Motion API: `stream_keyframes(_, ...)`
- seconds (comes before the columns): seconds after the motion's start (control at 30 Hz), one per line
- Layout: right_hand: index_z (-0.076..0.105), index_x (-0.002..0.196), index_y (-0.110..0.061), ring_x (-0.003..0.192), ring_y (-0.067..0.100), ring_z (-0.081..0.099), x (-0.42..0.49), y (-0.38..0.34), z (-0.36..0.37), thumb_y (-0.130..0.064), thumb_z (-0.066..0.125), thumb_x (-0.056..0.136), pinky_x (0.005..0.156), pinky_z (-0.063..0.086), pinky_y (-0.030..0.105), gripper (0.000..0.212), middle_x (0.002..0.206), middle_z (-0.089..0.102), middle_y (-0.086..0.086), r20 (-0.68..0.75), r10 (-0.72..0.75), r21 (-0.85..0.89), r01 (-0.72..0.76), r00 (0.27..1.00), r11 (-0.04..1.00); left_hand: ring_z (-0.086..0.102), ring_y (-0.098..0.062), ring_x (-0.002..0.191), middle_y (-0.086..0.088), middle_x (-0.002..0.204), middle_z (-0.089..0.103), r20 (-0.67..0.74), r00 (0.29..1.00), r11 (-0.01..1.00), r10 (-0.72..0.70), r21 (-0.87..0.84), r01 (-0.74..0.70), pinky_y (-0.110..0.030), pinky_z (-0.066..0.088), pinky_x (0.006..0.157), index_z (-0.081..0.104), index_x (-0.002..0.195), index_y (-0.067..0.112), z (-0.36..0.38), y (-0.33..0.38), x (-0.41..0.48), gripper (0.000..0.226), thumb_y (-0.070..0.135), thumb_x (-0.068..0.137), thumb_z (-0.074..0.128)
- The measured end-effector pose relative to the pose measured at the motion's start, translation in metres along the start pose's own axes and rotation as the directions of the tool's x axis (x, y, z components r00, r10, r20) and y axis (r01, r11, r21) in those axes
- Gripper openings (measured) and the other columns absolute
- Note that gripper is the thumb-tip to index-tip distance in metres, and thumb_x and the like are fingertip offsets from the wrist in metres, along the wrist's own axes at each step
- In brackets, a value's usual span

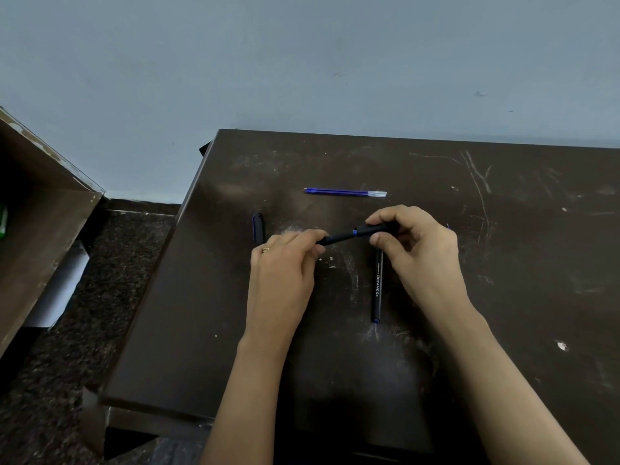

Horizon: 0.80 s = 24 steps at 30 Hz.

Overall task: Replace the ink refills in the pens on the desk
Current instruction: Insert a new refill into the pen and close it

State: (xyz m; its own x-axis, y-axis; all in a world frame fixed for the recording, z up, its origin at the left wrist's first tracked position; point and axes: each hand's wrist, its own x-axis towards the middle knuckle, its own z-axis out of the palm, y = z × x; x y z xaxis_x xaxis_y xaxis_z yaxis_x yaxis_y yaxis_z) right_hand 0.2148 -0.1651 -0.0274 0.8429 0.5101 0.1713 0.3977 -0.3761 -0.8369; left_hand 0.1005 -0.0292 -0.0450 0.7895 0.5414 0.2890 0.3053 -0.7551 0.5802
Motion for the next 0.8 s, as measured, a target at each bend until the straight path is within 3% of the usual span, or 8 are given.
stream_keyframes(0.13, 0.073, 0.093, -0.013, 0.087, -0.016, 0.053, 0.0, 0.002, 0.001, 0.003, 0.07, 0.075, 0.077, 0.037, 0.001, 0.025, 0.092, 0.066, -0.006, 0.128, -0.115, -0.05, 0.123, 0.985, 0.991, 0.059, -0.014, 0.082, 0.006, 0.088, 0.068, 0.118, 0.992, 0.999, 0.042, -0.009, -0.041, -0.042, 0.05, 0.079, 0.068, 0.109, 0.021, 0.0, 0.002, -0.002, 0.019, 0.018, 0.092, 0.059)
stream_keyframes(0.27, 0.072, 0.094, -0.013, 0.091, -0.006, 0.056, -0.003, 0.001, 0.003, 0.002, 0.068, 0.077, 0.079, 0.038, 0.001, 0.023, 0.093, 0.067, -0.005, 0.118, -0.139, -0.024, 0.143, 0.983, 0.989, 0.056, -0.011, 0.07, 0.007, 0.079, 0.066, 0.106, 0.993, 0.998, 0.059, -0.013, -0.058, -0.032, 0.049, 0.068, 0.069, 0.104, 0.019, -0.001, 0.008, -0.002, 0.016, 0.018, 0.091, 0.06)
stream_keyframes(0.37, 0.072, 0.094, -0.014, 0.092, 0.001, 0.057, -0.004, -0.001, 0.005, 0.002, 0.067, 0.078, 0.079, 0.04, 0.003, 0.023, 0.093, 0.067, -0.004, 0.086, -0.154, -0.011, 0.156, 0.984, 0.988, 0.061, -0.014, 0.07, 0.005, 0.082, 0.071, 0.054, 0.998, 0.998, 0.033, -0.059, -0.03, -0.035, 0.052, 0.068, 0.071, 0.104, 0.018, -0.002, 0.009, -0.002, 0.017, 0.018, 0.088, 0.064)
stream_keyframes(0.53, 0.072, 0.093, -0.013, 0.09, 0.002, 0.057, -0.005, -0.001, 0.005, 0.002, 0.067, 0.078, 0.079, 0.039, 0.001, 0.022, 0.092, 0.068, -0.003, 0.09, -0.126, -0.015, 0.128, 0.988, 0.992, 0.056, -0.012, 0.065, 0.004, 0.076, 0.07, 0.018, 0.999, 0.999, 0.033, -0.016, -0.033, -0.033, 0.052, 0.063, 0.073, 0.102, 0.019, -0.001, 0.011, -0.003, 0.018, 0.017, 0.084, 0.068)
stream_keyframes(0.73, 0.071, 0.095, -0.016, 0.085, -0.012, 0.054, -0.005, 0.003, 0.007, -0.002, 0.067, 0.079, 0.076, 0.035, -0.002, 0.022, 0.088, 0.064, -0.009, 0.122, -0.066, -0.057, 0.073, 0.99, 0.996, 0.061, -0.014, 0.072, 0.003, 0.08, 0.071, 0.036, 0.999, 0.997, 0.011, 0.07, -0.013, -0.026, 0.047, 0.065, 0.074, 0.103, 0.021, 0.001, 0.014, -0.003, 0.021, 0.017, 0.083, 0.071)
stream_keyframes(0.8, 0.07, 0.096, -0.015, 0.08, -0.01, 0.054, -0.006, 0.003, 0.01, 0.001, 0.067, 0.078, 0.075, 0.035, -0.002, 0.024, 0.09, 0.063, -0.007, 0.093, -0.059, -0.073, 0.066, 0.994, 0.995, 0.062, -0.013, 0.075, 0.006, 0.084, 0.071, 0.051, 0.998, 0.998, -0.047, 0.04, 0.045, -0.025, 0.047, 0.068, 0.073, 0.104, 0.023, 0.004, 0.019, -0.003, 0.02, 0.019, 0.084, 0.069)
